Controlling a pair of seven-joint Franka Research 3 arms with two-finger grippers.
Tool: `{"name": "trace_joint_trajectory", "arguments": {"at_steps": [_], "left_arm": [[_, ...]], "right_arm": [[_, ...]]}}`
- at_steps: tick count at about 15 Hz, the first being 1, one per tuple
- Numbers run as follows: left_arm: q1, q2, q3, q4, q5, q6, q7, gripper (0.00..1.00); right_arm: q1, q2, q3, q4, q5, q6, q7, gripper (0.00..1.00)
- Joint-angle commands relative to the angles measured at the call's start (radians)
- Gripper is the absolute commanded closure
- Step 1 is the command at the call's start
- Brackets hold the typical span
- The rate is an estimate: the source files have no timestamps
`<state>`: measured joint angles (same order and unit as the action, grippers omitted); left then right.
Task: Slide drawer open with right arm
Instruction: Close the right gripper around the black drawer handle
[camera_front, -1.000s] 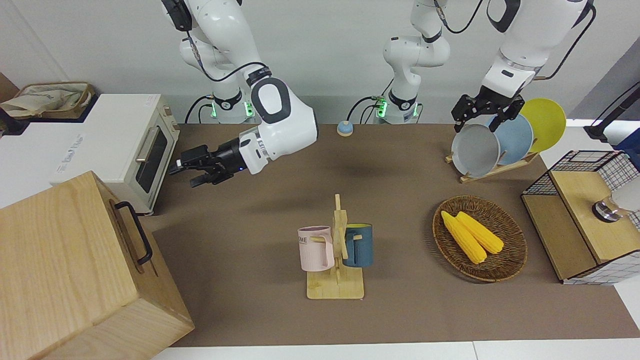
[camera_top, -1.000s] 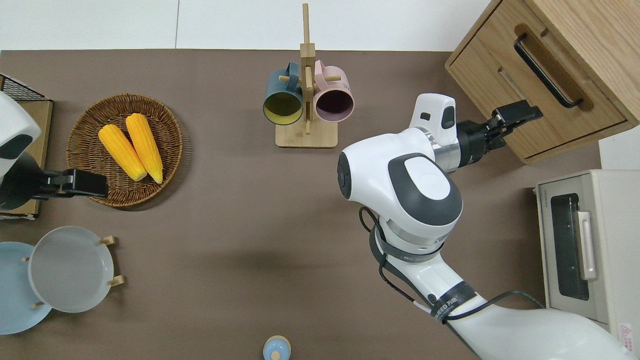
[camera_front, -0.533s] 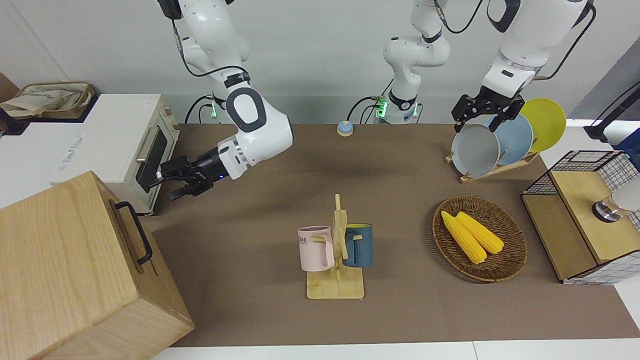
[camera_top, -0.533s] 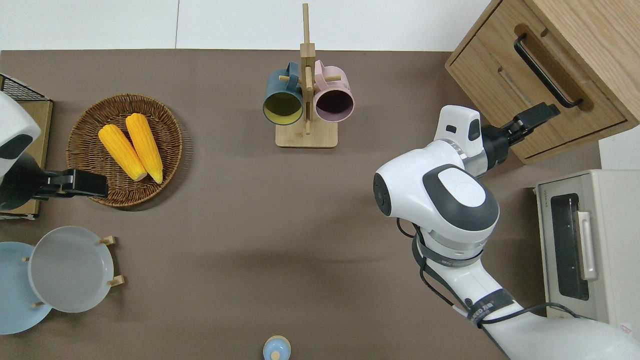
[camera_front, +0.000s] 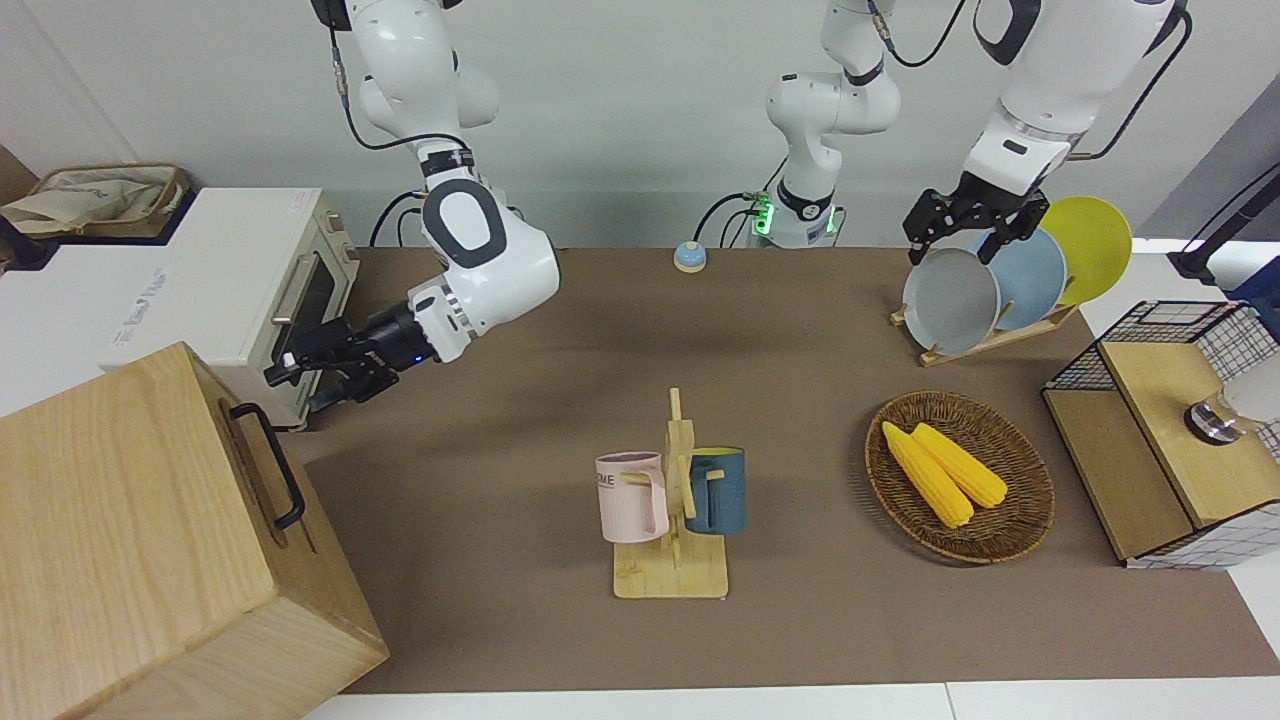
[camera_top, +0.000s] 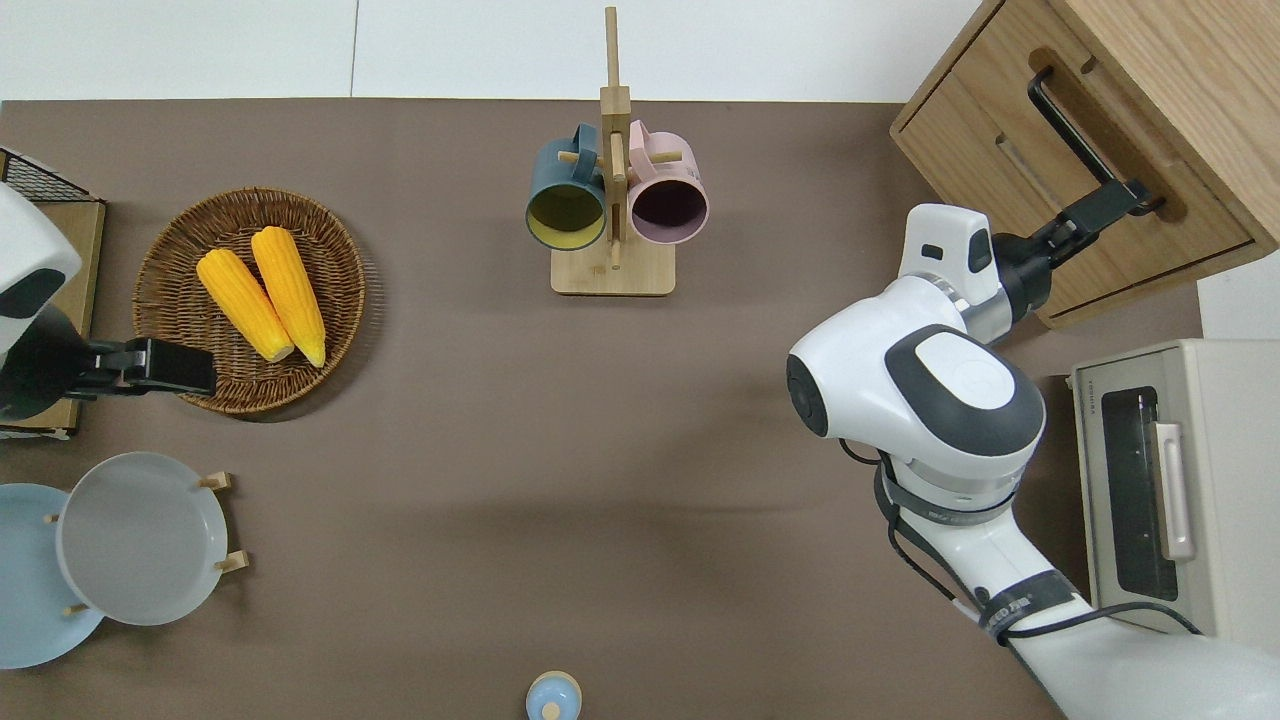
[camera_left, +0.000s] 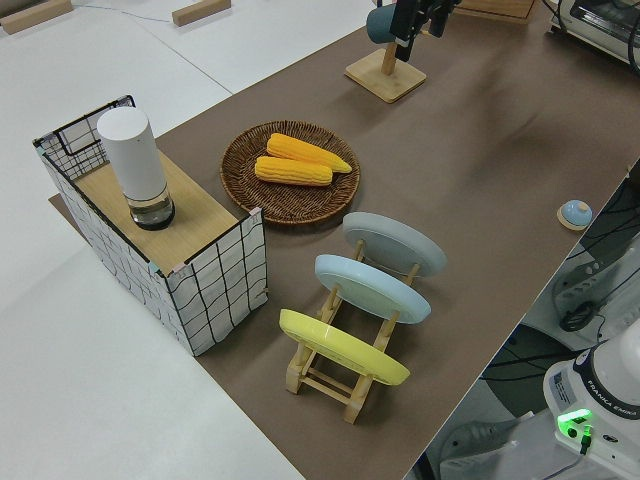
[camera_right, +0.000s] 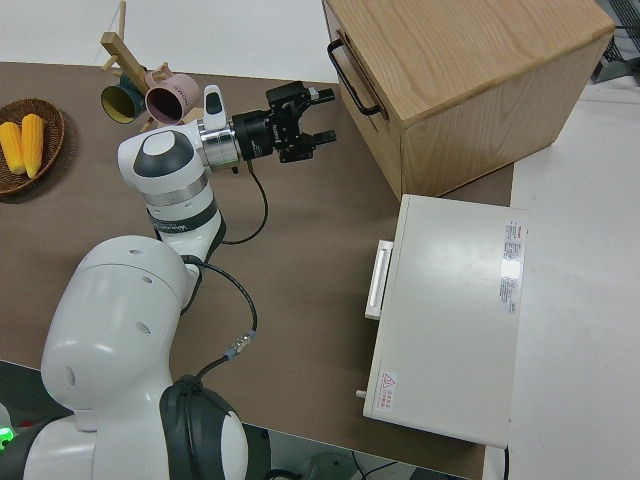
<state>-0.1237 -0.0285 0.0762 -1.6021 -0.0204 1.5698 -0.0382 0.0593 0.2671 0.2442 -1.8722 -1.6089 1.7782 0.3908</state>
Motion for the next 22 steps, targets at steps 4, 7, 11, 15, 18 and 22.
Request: {"name": "trace_joint_trajectory", "arguments": {"at_steps": [4, 7, 11, 15, 18, 22], "left_arm": [[-0.004, -0.008, 0.002, 0.002, 0.013, -0.014, 0.001, 0.0], [-0.004, -0.008, 0.004, 0.002, 0.013, -0.014, 0.001, 0.0], [-0.004, -0.008, 0.004, 0.002, 0.013, -0.014, 0.001, 0.0], [-0.004, -0.008, 0.004, 0.002, 0.013, -0.014, 0.001, 0.0], [-0.004, -0.008, 0.004, 0.002, 0.013, -0.014, 0.001, 0.0], [-0.004, -0.008, 0.004, 0.002, 0.013, -0.014, 0.001, 0.0]], "right_arm": [[-0.026, -0.028, -0.065, -0.041, -0.066, 0.147, 0.023, 0.021], [-0.024, -0.026, -0.069, -0.038, -0.077, 0.159, 0.022, 0.044], [-0.019, -0.022, -0.08, -0.032, -0.097, 0.179, 0.016, 0.205], [-0.012, -0.013, -0.08, -0.007, -0.112, 0.181, -0.006, 0.264], [-0.01, -0.005, -0.08, 0.008, -0.112, 0.181, -0.021, 0.351], [-0.01, -0.003, -0.08, 0.01, -0.111, 0.181, -0.024, 0.513]]}}
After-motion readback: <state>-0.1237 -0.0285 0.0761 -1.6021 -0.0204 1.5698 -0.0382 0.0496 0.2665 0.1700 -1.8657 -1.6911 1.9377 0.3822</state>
